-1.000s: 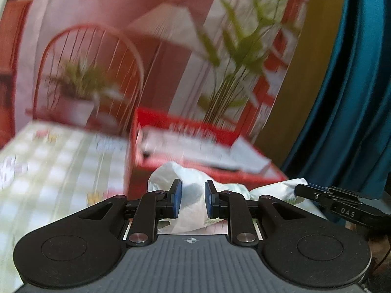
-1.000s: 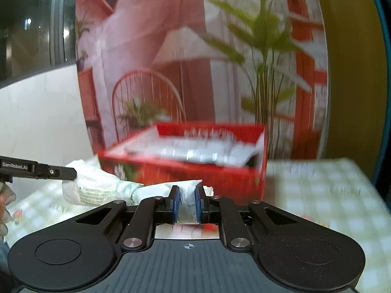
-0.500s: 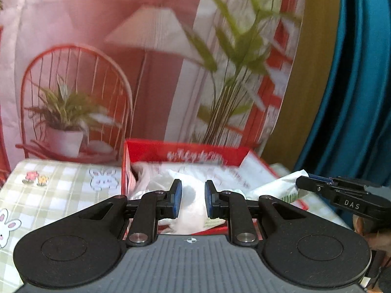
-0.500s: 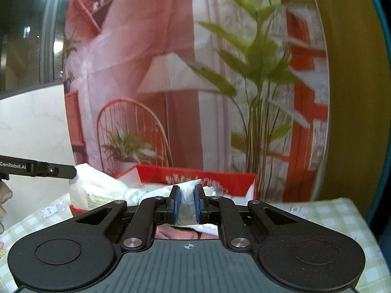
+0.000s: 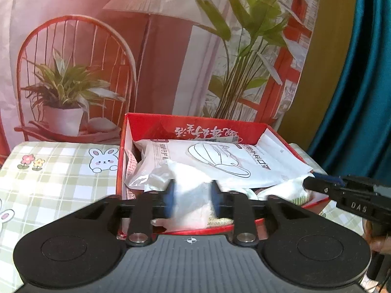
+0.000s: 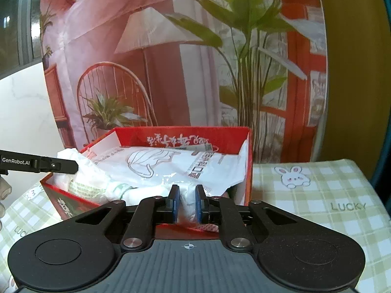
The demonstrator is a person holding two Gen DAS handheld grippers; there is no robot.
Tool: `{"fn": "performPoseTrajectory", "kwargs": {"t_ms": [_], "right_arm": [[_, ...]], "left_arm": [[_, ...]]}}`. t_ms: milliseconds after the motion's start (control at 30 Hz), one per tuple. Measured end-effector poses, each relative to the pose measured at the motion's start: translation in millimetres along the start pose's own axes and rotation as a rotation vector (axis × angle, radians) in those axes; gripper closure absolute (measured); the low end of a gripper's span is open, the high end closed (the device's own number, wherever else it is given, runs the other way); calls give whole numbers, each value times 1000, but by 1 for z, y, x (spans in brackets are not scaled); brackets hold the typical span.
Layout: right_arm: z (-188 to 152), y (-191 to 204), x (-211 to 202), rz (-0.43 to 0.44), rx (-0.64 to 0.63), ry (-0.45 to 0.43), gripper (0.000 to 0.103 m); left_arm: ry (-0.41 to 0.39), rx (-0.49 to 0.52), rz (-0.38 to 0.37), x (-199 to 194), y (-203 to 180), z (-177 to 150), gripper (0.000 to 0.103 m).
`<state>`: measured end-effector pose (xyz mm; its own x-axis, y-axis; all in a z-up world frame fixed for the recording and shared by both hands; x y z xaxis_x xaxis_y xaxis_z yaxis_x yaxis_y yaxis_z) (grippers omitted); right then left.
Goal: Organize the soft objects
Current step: 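Open both tools to drop the white roll into the box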
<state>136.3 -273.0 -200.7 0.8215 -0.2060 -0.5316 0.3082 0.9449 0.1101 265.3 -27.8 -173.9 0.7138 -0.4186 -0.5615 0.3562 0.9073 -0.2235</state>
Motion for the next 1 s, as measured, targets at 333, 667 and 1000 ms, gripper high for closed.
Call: {"fn": "performPoseTrajectory", "kwargs": {"t_ms": [333,667,1000], "right_arm": [[13,0,-12,-56,-12,-26,36],[31,10,-34,-67,-10,-69,0],[70,21,-73,-93,-11,-99,0]], "left_arm": [[-52,123,114,-23,-22,9,0],[-109,98,260,-46,-34,20,0],[-189,141,299,-104,-49,43,0]]}}
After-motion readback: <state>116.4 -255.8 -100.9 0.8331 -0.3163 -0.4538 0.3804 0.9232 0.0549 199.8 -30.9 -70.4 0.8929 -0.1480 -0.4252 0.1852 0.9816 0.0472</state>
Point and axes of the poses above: each gripper's, at about its wrist camera, not at the fingertips, and x roughly the way its jaws point, y to its left, z to its top, the point moved 2 cm from there along x, roughly the way its jaws point, and after that the axes turned 5 degrees about -x, right-handed, at the moved point
